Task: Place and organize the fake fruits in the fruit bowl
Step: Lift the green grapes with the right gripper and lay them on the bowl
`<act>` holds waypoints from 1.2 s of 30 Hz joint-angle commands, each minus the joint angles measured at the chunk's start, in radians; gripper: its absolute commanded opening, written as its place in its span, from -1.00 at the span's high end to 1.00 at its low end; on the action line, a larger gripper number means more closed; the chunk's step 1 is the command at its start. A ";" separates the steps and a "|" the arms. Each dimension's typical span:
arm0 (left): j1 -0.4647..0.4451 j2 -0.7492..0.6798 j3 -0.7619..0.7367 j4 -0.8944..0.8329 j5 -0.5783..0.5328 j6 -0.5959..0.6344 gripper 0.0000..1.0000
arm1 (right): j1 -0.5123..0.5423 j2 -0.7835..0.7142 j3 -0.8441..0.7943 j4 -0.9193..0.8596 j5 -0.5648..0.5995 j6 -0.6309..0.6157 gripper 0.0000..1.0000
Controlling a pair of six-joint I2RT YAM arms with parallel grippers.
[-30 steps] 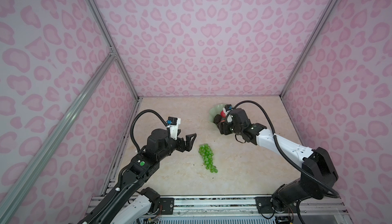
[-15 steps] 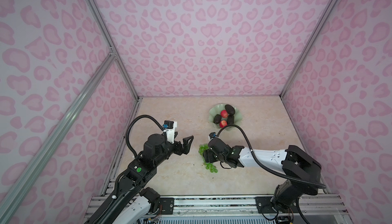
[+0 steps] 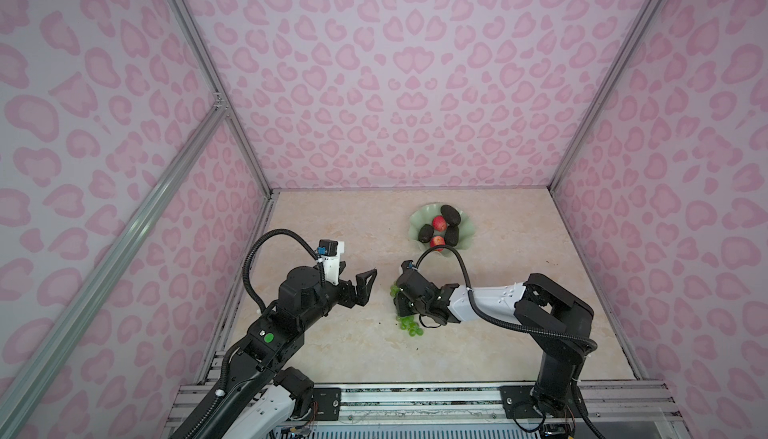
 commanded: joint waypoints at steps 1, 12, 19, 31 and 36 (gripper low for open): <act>0.001 0.000 0.010 0.014 -0.005 0.002 -0.95 | -0.002 -0.034 -0.011 0.053 0.028 -0.019 0.47; 0.001 0.014 0.024 0.026 0.005 0.006 -0.95 | -0.146 -0.280 0.019 -0.011 0.085 -0.105 0.56; 0.001 0.029 0.030 0.035 0.020 0.001 -0.95 | -0.332 -0.292 0.146 -0.083 0.066 -0.258 0.53; 0.001 0.049 0.041 0.034 0.002 0.003 -0.95 | -0.511 0.069 0.490 -0.210 -0.018 -0.485 0.52; 0.001 0.060 0.041 0.037 -0.008 0.003 -0.95 | -0.524 0.236 0.625 -0.246 0.022 -0.538 0.51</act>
